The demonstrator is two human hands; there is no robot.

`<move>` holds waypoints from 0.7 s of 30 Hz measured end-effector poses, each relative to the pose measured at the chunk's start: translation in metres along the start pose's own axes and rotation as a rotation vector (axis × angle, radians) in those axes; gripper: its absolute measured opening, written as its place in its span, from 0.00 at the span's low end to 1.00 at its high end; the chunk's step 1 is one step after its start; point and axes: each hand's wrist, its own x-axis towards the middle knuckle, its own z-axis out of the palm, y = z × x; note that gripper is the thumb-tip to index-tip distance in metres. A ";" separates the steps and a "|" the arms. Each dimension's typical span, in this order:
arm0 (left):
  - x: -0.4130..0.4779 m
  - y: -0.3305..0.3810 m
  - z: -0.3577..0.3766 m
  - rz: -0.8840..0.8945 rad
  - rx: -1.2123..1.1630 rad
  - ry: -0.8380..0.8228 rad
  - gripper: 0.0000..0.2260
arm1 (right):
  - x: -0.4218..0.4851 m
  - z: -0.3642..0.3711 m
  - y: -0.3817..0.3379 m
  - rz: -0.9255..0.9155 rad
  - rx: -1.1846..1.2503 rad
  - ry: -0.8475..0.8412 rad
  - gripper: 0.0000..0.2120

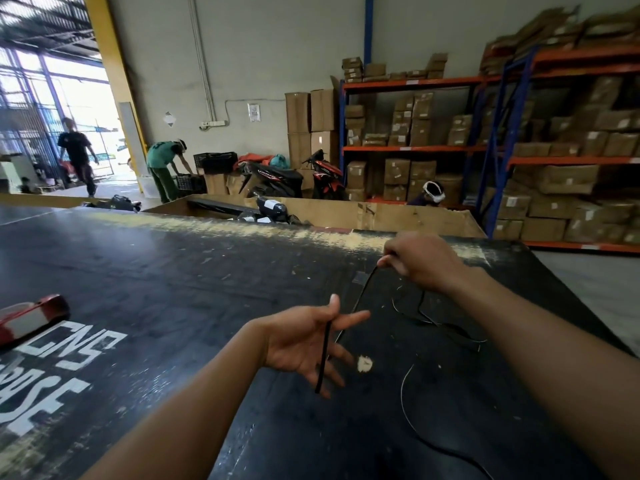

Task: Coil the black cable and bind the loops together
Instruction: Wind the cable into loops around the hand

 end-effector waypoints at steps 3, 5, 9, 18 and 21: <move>0.001 -0.008 -0.007 0.012 -0.076 0.080 0.27 | 0.008 -0.009 -0.004 0.023 0.093 0.004 0.13; 0.001 -0.010 -0.012 0.042 -0.142 0.133 0.26 | 0.011 -0.011 -0.016 0.009 0.142 0.003 0.12; 0.001 -0.005 -0.027 0.171 -0.277 0.260 0.26 | 0.012 -0.011 -0.040 0.040 0.345 0.035 0.08; -0.016 0.019 -0.060 0.547 -0.549 0.315 0.24 | -0.036 0.018 -0.080 0.156 0.765 -0.245 0.11; -0.021 0.025 -0.063 0.609 -0.558 0.318 0.23 | -0.056 0.025 -0.088 0.178 0.949 -0.323 0.11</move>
